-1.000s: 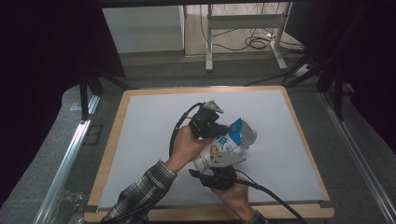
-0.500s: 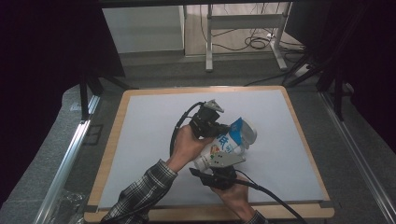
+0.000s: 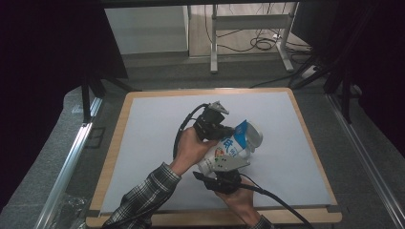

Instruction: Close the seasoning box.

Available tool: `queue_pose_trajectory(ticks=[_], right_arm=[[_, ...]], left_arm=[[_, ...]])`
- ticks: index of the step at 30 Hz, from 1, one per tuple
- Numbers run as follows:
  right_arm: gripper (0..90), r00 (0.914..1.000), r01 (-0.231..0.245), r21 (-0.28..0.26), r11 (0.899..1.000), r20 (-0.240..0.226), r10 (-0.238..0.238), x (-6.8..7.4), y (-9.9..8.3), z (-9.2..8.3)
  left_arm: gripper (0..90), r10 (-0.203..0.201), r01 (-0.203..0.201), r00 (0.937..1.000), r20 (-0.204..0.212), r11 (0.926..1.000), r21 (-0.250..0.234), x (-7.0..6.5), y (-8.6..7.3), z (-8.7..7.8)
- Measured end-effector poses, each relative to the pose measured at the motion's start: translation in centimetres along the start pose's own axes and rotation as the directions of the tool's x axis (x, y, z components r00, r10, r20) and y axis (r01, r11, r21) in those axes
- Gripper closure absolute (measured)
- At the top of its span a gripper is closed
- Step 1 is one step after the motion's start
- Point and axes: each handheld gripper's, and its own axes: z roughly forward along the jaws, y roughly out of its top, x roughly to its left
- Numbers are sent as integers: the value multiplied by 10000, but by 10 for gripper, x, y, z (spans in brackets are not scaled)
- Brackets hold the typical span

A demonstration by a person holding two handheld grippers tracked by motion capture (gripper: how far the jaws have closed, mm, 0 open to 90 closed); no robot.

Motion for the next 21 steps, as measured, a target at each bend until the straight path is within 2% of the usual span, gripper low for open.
queue_pose_trajectory(ticks=[21], right_arm=[[658, 9994, -270, -157, 9995, -236, 266, 0, 0, 0]], left_arm=[[899, 149, -148, 9999, -62, 9997, 192, -1, 2, -1]])
